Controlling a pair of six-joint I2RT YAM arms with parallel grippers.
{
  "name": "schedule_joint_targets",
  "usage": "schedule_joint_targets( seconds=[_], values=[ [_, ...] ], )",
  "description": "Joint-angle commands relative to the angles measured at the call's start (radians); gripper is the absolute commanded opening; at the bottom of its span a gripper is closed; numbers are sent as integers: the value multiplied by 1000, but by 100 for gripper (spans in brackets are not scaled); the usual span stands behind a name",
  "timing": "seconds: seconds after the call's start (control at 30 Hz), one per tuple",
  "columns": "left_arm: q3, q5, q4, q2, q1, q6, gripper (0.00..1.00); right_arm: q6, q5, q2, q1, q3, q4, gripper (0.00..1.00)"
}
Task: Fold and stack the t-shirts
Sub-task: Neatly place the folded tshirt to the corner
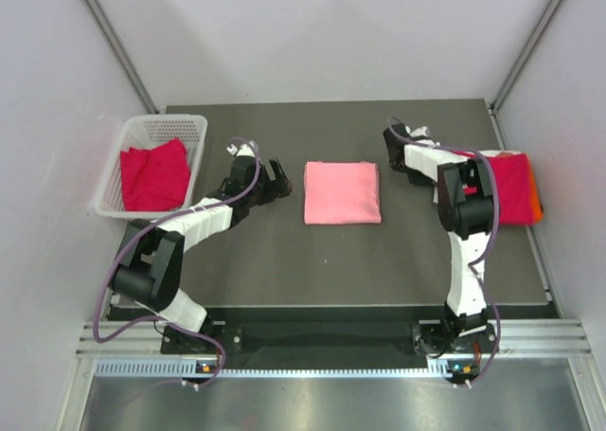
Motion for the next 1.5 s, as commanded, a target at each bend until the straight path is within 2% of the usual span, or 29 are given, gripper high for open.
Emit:
schedule_joint_targets(
  seconds=[0.0,0.23,0.27,0.33,0.37,0.63,0.7,0.73,0.77,0.9,0.93,1.07,1.2,1.3,1.47],
  values=[
    [40,-8,30,-7,1,-2,93,33,-143,-113,83,16,25,0],
    [42,-14,28,2,1,4,93,76,-223,-73,171,144,-38,0],
    [42,-13,30,2,1,2,93,81,-228,-67,171,161,-41,6],
    [42,-16,31,2,1,5,93,93,-245,-64,171,179,-47,34],
    [42,-13,33,2,0,8,93,93,-254,-73,171,182,-43,45],
    [66,12,39,36,1,18,94,93,-408,-266,171,116,48,52],
    [83,55,47,57,1,27,94,99,-451,-324,169,73,74,59],
    [103,61,44,66,1,28,94,101,-526,-346,165,49,129,62],
    [114,67,38,79,1,30,95,107,-568,-383,157,-14,164,68],
    [190,75,-7,155,0,22,99,173,-783,-424,102,-158,344,77],
    [228,82,-21,171,0,22,99,182,-839,-421,85,-175,388,78],
    [302,109,-42,250,1,-8,97,210,-875,-360,73,-207,451,79],
    [359,152,-47,342,0,-35,90,228,-886,-288,61,-189,457,73],
    [399,171,-50,391,0,-42,81,237,-909,-237,53,-186,480,66],
    [454,178,-71,445,0,-50,77,257,-909,-184,36,-189,496,65]
  ],
)
